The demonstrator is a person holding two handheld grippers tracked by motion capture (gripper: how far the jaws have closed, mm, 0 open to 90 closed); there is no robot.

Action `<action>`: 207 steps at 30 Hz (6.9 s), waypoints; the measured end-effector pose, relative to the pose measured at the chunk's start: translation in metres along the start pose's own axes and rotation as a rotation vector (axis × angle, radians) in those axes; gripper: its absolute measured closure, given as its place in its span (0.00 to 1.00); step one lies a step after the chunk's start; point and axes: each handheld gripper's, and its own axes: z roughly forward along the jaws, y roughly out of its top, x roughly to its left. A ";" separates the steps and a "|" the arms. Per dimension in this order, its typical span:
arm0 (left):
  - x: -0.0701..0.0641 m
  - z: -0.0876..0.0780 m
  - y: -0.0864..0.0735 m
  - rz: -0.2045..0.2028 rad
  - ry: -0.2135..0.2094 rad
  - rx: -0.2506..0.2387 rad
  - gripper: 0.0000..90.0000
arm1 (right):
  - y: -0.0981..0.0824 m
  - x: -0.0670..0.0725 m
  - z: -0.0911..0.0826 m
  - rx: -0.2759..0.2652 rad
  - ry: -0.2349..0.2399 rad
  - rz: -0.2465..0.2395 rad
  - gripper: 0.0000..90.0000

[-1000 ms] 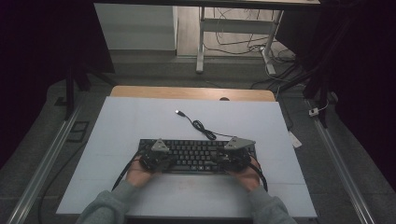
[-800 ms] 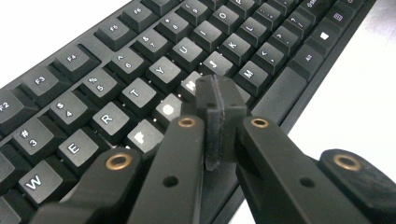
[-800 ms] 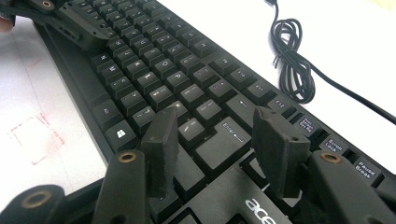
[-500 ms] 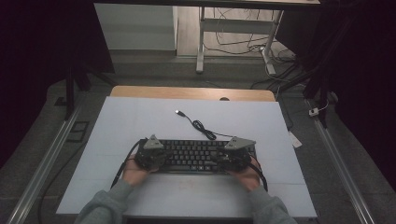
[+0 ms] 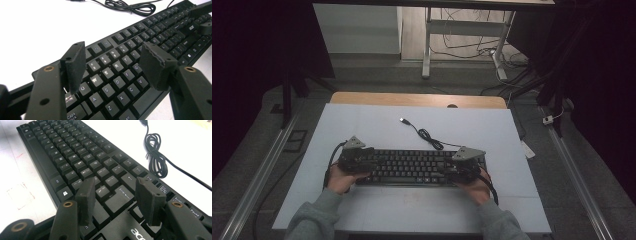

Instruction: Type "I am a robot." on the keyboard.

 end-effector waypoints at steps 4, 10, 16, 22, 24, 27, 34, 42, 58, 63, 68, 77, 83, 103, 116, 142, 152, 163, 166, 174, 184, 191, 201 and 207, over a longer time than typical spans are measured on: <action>-0.002 0.001 0.000 0.015 -0.011 0.003 0.40 | 0.002 -0.001 -0.001 -0.015 0.001 0.007 0.56; 0.000 0.001 0.000 0.014 -0.021 0.000 0.39 | 0.007 -0.005 -0.003 -0.043 0.000 0.030 0.56; 0.003 0.001 0.000 0.012 -0.013 -0.001 0.39 | 0.023 -0.005 0.000 -0.055 0.013 0.025 0.62; 0.000 0.003 -0.001 0.032 -0.006 0.017 0.38 | 0.037 0.001 0.012 -0.031 0.061 0.014 0.93; 0.000 0.002 -0.002 0.035 -0.005 0.019 0.38 | 0.043 0.005 0.017 -0.015 0.083 0.007 0.99; 0.001 0.002 -0.002 0.028 -0.002 0.018 0.38 | 0.050 0.011 0.027 0.003 0.103 -0.007 0.99; 0.001 0.004 -0.003 0.031 -0.006 0.022 0.38 | 0.063 0.021 0.053 0.041 0.136 -0.006 0.99; 0.000 0.002 -0.004 0.035 0.009 0.022 0.38 | 0.057 0.024 0.070 0.107 0.128 -0.011 0.99; -0.002 0.004 -0.005 0.046 0.024 0.030 0.38 | 0.053 0.023 0.082 0.153 0.109 -0.031 0.99; -0.001 0.004 -0.006 0.046 0.027 0.031 0.38 | 0.051 0.023 0.082 0.155 0.104 -0.034 1.00; -0.001 0.003 -0.006 0.049 0.031 0.031 0.37 | 0.056 0.023 0.071 0.084 0.101 -0.035 1.00; -0.001 0.001 -0.007 0.046 0.038 0.025 0.38 | 0.044 0.014 0.042 0.031 0.091 -0.010 0.99; 0.001 0.001 -0.008 0.046 0.042 0.027 0.38 | 0.031 0.003 0.024 0.007 0.062 0.028 0.79; 0.005 0.001 -0.009 0.038 0.054 0.027 0.38 | 0.001 -0.003 -0.004 -0.025 0.007 0.049 0.58; 0.005 0.000 -0.008 0.043 0.060 0.019 0.40 | 0.002 0.000 0.000 -0.011 0.016 0.033 0.58; -0.017 0.026 0.009 0.159 -0.005 0.071 0.98 | 0.002 0.000 0.003 0.006 0.015 0.022 0.58; -0.025 0.048 0.011 0.197 -0.008 0.143 0.99 | 0.002 0.001 0.005 0.008 0.019 0.023 0.58; -0.026 0.055 0.009 0.200 0.003 0.165 0.98 | 0.002 0.001 0.006 0.018 0.016 0.022 0.57; -0.026 0.056 0.009 0.198 0.002 0.165 0.99 | 0.002 0.001 0.006 0.018 0.017 0.022 0.57; -0.024 0.059 0.008 0.192 -0.003 0.176 0.99 | 0.001 0.000 0.006 0.015 0.016 0.021 0.57; -0.019 0.033 0.013 0.156 0.008 0.062 0.99 | 0.002 -0.001 0.004 0.009 0.012 0.020 0.57; -0.008 0.013 0.011 0.099 0.033 0.026 0.62 | 0.001 -0.003 0.003 0.012 0.005 0.025 0.57; 0.005 -0.007 -0.001 0.033 0.065 0.028 0.40 | 0.002 -0.003 0.003 0.012 0.007 0.020 0.56; 0.005 -0.008 -0.001 0.027 0.060 0.027 0.38 | 0.003 -0.001 0.003 0.009 0.007 0.015 0.56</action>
